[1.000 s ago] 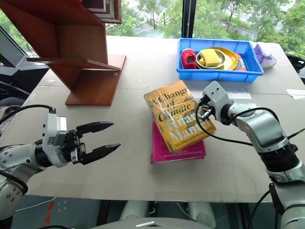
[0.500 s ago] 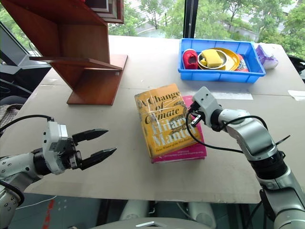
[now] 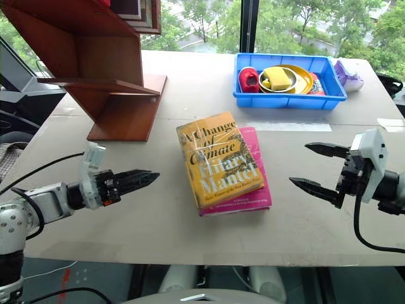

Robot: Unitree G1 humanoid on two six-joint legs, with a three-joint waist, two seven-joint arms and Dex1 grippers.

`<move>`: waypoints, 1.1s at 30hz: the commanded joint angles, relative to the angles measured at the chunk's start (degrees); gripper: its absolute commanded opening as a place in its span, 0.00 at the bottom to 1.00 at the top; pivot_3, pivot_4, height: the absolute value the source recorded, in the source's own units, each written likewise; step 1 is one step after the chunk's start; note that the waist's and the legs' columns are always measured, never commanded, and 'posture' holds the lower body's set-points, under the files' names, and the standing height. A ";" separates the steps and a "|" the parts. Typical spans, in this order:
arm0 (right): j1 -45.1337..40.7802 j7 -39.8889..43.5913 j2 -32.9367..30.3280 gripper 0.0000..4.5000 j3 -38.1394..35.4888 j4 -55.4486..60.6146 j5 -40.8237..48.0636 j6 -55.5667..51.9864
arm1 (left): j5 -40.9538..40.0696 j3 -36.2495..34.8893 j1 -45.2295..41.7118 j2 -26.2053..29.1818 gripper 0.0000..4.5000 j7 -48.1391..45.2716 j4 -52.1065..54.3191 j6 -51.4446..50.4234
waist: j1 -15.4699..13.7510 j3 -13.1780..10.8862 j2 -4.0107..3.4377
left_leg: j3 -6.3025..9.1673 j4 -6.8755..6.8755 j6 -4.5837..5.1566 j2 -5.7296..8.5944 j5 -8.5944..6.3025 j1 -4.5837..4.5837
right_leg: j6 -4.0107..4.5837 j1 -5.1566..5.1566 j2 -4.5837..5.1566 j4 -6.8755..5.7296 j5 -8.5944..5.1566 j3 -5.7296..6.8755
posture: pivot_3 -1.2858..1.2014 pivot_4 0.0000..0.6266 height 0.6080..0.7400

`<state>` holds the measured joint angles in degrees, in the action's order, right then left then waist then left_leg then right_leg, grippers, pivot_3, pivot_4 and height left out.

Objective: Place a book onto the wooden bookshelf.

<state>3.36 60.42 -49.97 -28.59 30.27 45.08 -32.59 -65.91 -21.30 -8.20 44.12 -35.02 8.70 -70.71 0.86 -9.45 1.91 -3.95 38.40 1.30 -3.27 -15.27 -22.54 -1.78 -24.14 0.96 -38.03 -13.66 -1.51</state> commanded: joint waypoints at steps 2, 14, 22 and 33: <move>0.03 -2.40 0.26 0.99 -3.69 4.15 4.62 -0.35 | -6.88 -0.64 -8.83 -8.36 0.88 8.60 -12.70 -9.05 | -0.21 0.02 0.05 | 0.05 0.03 0.00 0.03 0.00 -0.02 | 0.02 0.04 0.03 0.00 0.01 0.06 | 0.52 0.24 1.00; 5.40 -6.84 -0.64 0.99 -7.31 10.69 8.28 -1.64 | -6.17 -1.60 -20.28 -20.54 0.88 14.96 -28.60 -12.85 | -0.39 0.07 0.13 | 0.30 0.09 -0.02 0.12 0.01 -0.17 | 0.03 0.08 0.08 0.03 0.02 0.24 | 0.52 0.24 1.00; 8.84 -8.88 -1.49 1.00 -10.84 13.34 10.99 -3.74 | -0.20 4.26 -23.21 -23.89 0.60 6.86 -31.04 -11.82 | -1.16 0.11 0.09 | 0.40 0.12 -0.02 0.19 0.01 -0.09 | 0.04 0.26 0.10 0.07 0.02 0.33 | 0.52 0.24 1.00; 8.23 -7.04 -2.63 1.00 -9.92 10.73 12.82 -2.64 | -2.21 -0.56 -23.08 -16.45 0.05 -1.17 -20.41 -12.52 | -0.84 0.05 0.20 | 0.47 0.12 -0.02 0.16 0.01 -0.12 | 0.05 0.24 0.08 0.08 0.01 0.37 | 0.52 0.24 1.00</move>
<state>13.17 52.52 -51.80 -38.49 42.42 57.67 -36.98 -64.54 -18.80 -30.25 25.71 -33.91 -18.26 -82.55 0.02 -9.40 2.11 -3.49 38.52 1.29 -3.12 -15.26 -22.68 -1.74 -23.91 1.03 -37.96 -13.65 -1.14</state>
